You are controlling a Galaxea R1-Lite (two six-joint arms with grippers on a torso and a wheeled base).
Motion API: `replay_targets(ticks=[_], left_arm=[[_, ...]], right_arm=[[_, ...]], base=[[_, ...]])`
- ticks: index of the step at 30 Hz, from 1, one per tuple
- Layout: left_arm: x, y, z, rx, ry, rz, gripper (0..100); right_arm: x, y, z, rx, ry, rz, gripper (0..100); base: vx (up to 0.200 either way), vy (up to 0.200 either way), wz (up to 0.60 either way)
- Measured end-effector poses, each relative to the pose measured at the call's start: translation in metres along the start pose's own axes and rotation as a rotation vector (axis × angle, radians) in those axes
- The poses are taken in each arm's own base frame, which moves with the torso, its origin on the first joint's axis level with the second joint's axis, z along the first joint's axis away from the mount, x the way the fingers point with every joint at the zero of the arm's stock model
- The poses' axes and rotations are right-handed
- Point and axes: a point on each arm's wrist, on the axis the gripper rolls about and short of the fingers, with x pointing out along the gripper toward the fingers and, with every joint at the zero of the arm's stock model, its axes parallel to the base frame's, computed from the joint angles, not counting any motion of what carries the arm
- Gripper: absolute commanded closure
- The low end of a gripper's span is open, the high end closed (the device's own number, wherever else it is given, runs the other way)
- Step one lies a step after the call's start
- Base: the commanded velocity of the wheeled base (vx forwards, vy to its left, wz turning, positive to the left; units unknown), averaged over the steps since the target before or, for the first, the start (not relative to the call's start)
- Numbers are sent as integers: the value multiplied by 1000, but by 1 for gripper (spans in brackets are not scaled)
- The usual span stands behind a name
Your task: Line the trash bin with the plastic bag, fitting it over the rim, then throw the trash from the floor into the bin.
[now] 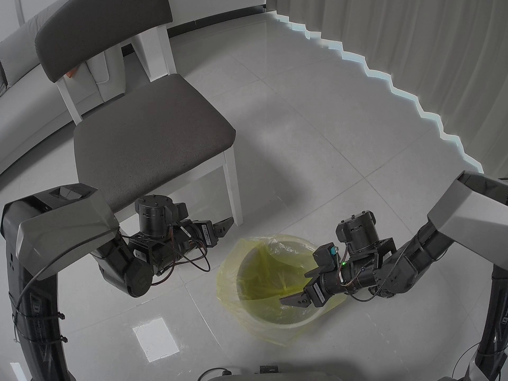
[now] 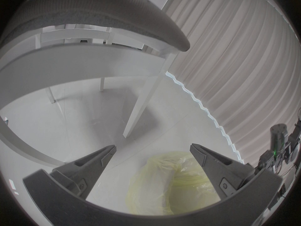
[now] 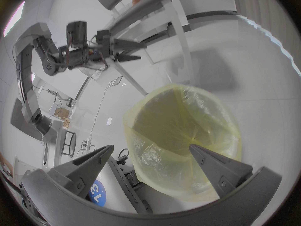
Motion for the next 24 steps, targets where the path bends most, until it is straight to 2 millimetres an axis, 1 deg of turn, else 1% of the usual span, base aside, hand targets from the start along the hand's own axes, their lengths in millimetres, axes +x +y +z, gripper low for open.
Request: replay_targets(ticks=[6,12,18,19,24], left_arm=[[-6,-3,5,9,-55,-23,0],[-6,-4,-1,9,-49,-29,0],[-6,-3,-6,10,-46,-44,0],[-6,-3,-7,9,-44,-44,0],[-5,-1,-10,6,-35,-40,0]], right_arm=[[18,-1,-9,-3,36,13,0],[34,-10,-13,9,48,9,0],[45,-16,-17,16,65,11,0],[46,-16,-18,17,68,11,100],[49,-17,-20,23,79,12,100]], base=[[0,0,0],[0,0,0],[0,0,0],[0,0,0],[0,0,0]])
